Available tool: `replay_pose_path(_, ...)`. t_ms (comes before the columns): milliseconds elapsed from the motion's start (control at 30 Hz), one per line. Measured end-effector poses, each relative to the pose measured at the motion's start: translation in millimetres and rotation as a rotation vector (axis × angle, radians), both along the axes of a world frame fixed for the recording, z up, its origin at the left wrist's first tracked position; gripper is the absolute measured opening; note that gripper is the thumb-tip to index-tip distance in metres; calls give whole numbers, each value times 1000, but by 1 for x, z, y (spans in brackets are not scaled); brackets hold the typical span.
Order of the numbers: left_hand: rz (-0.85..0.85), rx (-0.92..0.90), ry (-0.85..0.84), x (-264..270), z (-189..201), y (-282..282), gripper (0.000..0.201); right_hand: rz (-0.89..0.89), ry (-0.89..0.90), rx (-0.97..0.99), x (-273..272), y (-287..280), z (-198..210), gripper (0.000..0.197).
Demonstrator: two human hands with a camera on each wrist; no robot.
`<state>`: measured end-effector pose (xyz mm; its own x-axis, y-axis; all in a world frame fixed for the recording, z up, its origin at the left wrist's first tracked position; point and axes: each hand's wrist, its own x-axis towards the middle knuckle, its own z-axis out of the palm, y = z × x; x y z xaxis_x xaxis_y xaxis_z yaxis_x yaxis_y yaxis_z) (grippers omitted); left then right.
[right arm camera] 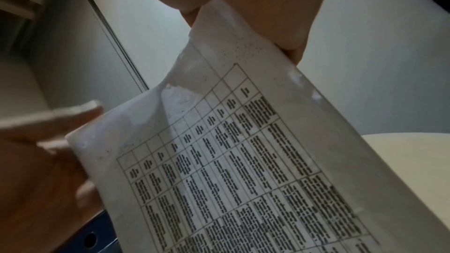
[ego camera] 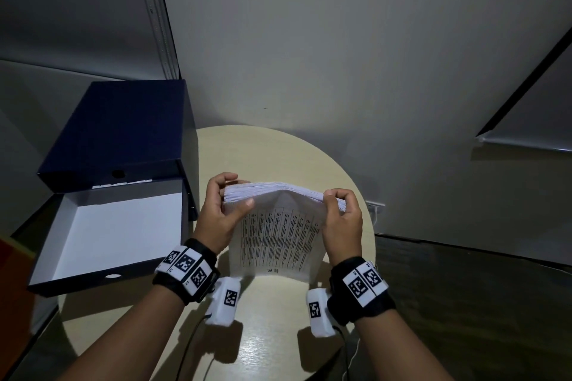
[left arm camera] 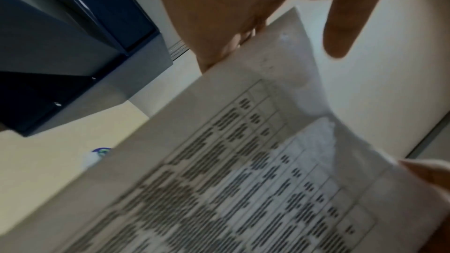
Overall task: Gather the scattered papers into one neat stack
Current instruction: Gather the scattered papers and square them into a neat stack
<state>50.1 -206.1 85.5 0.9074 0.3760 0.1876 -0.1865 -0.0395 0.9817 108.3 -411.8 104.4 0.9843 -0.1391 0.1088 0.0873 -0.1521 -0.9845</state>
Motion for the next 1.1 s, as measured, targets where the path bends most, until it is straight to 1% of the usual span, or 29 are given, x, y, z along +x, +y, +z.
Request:
replay_pose_path(33, -21, 26, 35, -2, -5, 1, 39, 6, -4, -23, -1, -1, 2, 4)
replay_pose_path(67, -27, 66, 61, -2, -9, 2, 26, 0, -33, -71, -3, -1, 5, 7)
replay_pose_path(100, -25, 98, 69, -1, -11, 3, 17, -16, -105, -161, -5, 0, 9, 16)
replay_pose_path(167, -18, 95, 63, 1, -13, 4, 14, -12, -352, -411, -15, 7, 24, 38)
replay_pose_path(233, -15, 69, 51, 2, -11, 1, 15, 117, -593, -654, -33, 25, 43, 54)
replay_pose_path(267, -14, 54, 57, 3, -12, 0, 17, 217, -650, -759, -44, 36, 50, 62)
replay_pose_path(300, -24, 24, 64, 4, -13, 0, 20, 324, -668, -853, -51, 47, 50, 68)
replay_pose_path(367, -57, -19, 87, 4, -12, 1, 25, 503, -623, -1047, -58, 63, 39, 76)
replay_pose_path(400, -65, -4, 99, 4, -11, 2, 27, 569, -584, -1131, -58, 67, 32, 77)
replay_pose_path(433, -70, 13, 101, 4, -11, 2, 29, 614, -551, -1173, -57, 69, 28, 79)
replay_pose_path(467, -70, 27, 99, 4, -9, 2, 29, 627, -540, -1171, -56, 70, 27, 79)
replay_pose_path(500, -72, 8, 92, 4, -8, 1, 27, 603, -552, -1127, -55, 70, 30, 78)
replay_pose_path(567, -76, -35, 81, 4, -6, 0, 20, 497, -592, -1012, -56, 66, 41, 77)
replay_pose_path(600, -64, -30, 85, 5, -6, -1, 18, 453, -581, -987, -55, 62, 41, 77)
replay_pose_path(633, -56, -14, 79, 5, -7, -1, 18, 434, -549, -1010, -51, 57, 38, 77)
replay_pose_path(700, -68, 13, 78, 5, -11, 2, 20, 451, -457, -1131, -46, 47, 28, 76)
replay_pose_path(733, -68, 23, 90, 4, -9, 1, 21, 442, -426, -1150, -44, 43, 25, 76)
replay_pose_path(833, -48, 39, 104, 4, -6, 0, 17, 337, -414, -1074, -40, 31, 32, 75)
replay_pose_path(900, -42, 17, 130, 4, -7, 5, 12, 314, -354, -1146, -33, 18, 35, 72)
replay_pose_path(933, -48, 2, 137, 4, -6, 7, 15, 312, -294, -1154, -26, 9, 31, 71)
replay_pose_path(967, -47, 16, 158, 4, -5, 9, 27, 289, -250, -1103, -21, -1, 26, 71)
replay_pose_path(1000, -49, 30, 177, 4, -3, 9, 39, 258, -227, -988, -13, -11, 22, 72)
replay_pose_path(1033, -35, 41, 181, 4, -4, 11, 42, 230, -196, -829, -7, -19, 19, 73)
replay_pose_path(1067, -19, 45, 167, 3, -6, 12, 38, 226, -151, -656, -2, -25, 16, 73)
replay_pose_path(1100, -11, 37, 171, 3, -8, 13, 40, 254, -79, -495, 2, -30, 13, 71)
